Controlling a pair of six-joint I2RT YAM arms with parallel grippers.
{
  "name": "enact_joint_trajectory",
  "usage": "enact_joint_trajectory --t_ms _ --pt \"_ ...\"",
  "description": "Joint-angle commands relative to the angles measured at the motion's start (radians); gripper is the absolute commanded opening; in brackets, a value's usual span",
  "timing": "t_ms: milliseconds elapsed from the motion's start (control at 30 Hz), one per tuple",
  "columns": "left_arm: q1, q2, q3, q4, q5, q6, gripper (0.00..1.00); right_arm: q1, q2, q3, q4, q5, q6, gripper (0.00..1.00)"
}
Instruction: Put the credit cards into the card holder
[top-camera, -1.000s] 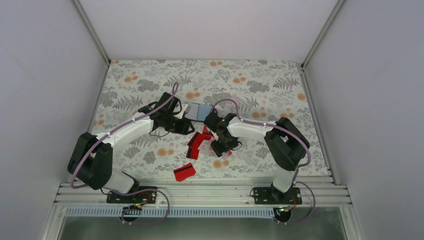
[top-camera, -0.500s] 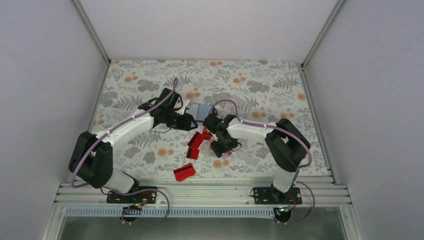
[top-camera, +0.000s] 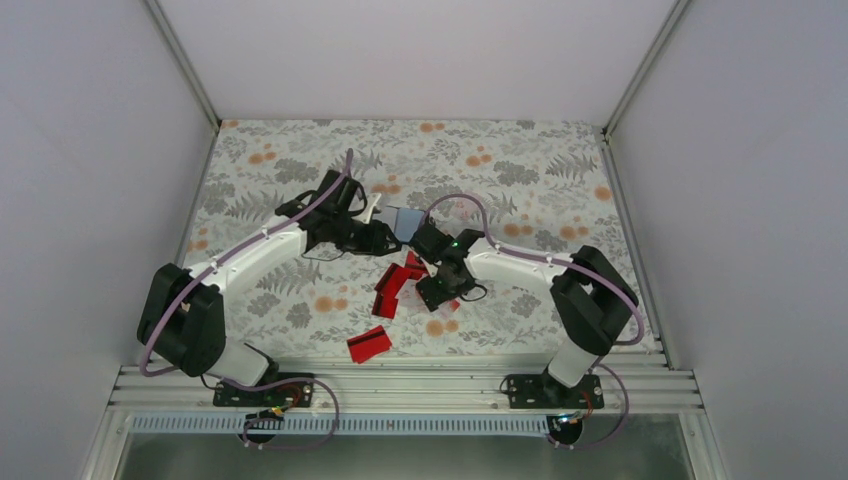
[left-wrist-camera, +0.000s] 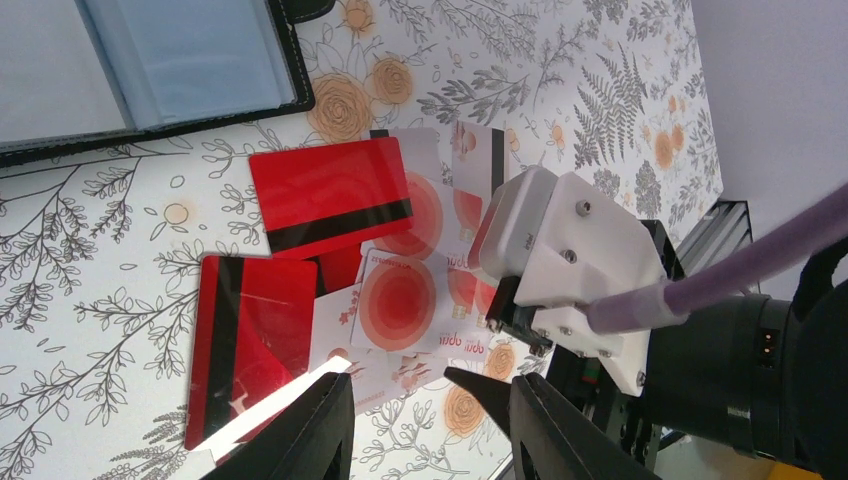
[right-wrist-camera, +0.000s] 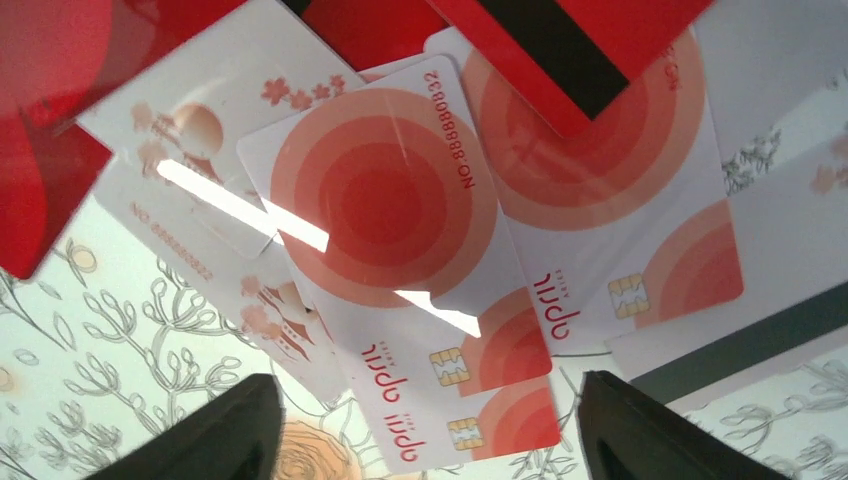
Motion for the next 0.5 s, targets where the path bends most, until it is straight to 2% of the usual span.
enact_joint_trajectory --t_ms 0,67,167,467 --pt "0.006 -0.023 -0.009 -0.001 0.013 -0.012 0.41 0.003 -0.015 -0.008 0.011 0.000 -0.006 0.81" --pt "0.006 -0.027 -0.009 -0.005 0.008 -0.008 0.41 0.003 -0.004 -0.012 0.013 -0.003 -0.014 0.85" --pt "0.006 -0.026 -0.002 -0.010 0.003 -0.002 0.41 0.003 0.041 -0.012 0.013 -0.002 -0.026 0.86" --pt "0.006 -0.012 0.005 -0.019 0.004 0.016 0.41 0.015 0.126 -0.029 0.040 -0.039 -0.055 0.77"
